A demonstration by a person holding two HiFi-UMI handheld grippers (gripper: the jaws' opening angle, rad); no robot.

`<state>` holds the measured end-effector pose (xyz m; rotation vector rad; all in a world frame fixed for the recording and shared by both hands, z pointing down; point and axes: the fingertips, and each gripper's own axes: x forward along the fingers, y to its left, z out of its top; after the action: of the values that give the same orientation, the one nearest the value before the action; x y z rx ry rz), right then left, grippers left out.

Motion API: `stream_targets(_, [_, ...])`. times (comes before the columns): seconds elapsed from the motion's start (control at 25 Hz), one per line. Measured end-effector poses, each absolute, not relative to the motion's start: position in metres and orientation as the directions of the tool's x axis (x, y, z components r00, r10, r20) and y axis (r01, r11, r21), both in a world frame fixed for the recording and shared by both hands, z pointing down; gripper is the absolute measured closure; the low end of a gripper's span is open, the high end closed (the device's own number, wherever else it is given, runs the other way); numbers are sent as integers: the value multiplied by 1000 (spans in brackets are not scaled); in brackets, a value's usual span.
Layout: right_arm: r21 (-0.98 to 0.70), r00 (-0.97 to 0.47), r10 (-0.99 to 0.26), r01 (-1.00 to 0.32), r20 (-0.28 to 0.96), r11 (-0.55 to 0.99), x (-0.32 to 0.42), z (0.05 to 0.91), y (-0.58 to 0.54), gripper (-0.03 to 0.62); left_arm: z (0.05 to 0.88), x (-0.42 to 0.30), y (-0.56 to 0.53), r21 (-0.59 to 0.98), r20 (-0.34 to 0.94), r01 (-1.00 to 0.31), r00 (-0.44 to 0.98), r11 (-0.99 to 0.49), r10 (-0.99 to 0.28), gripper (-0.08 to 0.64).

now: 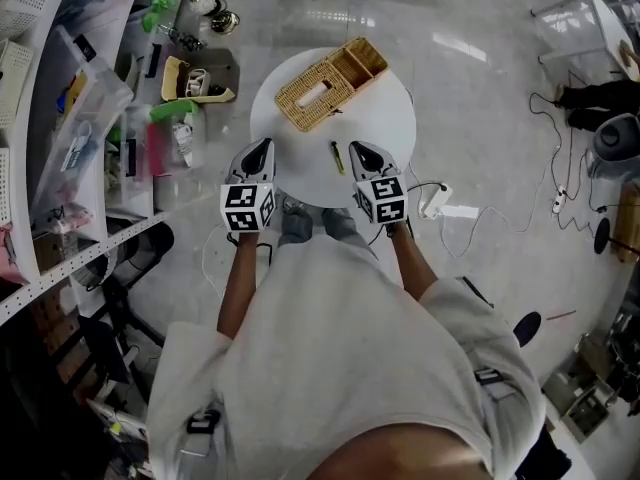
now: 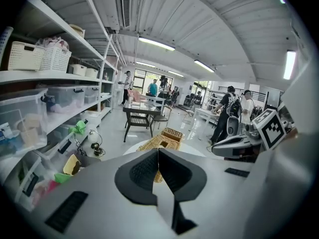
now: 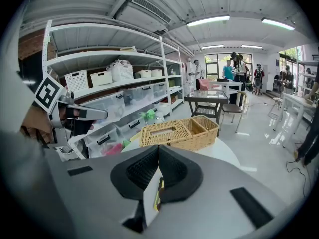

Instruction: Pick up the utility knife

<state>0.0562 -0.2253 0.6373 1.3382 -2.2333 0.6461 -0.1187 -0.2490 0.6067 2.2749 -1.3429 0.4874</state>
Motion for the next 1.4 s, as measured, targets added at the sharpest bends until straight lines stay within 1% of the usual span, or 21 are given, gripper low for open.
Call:
stream_targets(0.56, [-207, -426, -577, -890, 697, 407, 65, 699, -161, 560, 649, -106, -203, 239, 583, -884, 461, -402, -669, 540])
stream_targets(0.64, [-219, -439, -559, -882, 704, 418, 65, 706, -152, 558, 653, -105, -199, 242, 589, -885, 460, -398, -664, 540])
stream_targets(0.72, [-264, -481, -524, -860, 703, 436, 60, 711, -143, 553, 657, -105, -197, 244, 593, -886, 458, -394, -662, 540])
stream_targets(0.76, [-288, -503, -503, -848, 703, 446, 57, 716, -139, 507, 658, -105, -196, 246, 595, -887, 457, -391, -662, 540])
stream_targets(0.8, [-305, -519, -485, -838, 705, 453, 55, 720, -135, 409, 659, -105, -195, 249, 596, -887, 457, -389, -661, 540])
stream_targets(0.88, [-311, -524, -466, -832, 713, 460, 53, 727, -129, 343, 661, -105, -193, 253, 599, -887, 456, -386, -658, 540])
stream_targets(1.0, [-286, -498, -463, -844, 733, 454, 58, 735, -125, 314, 664, -106, -191, 256, 605, -889, 453, -379, -654, 540])
stream_targets(1.4, [-242, -455, -459, -860, 763, 449, 57, 752, -146, 314, 664, -111, -189, 255, 608, -897, 440, -362, -661, 540])
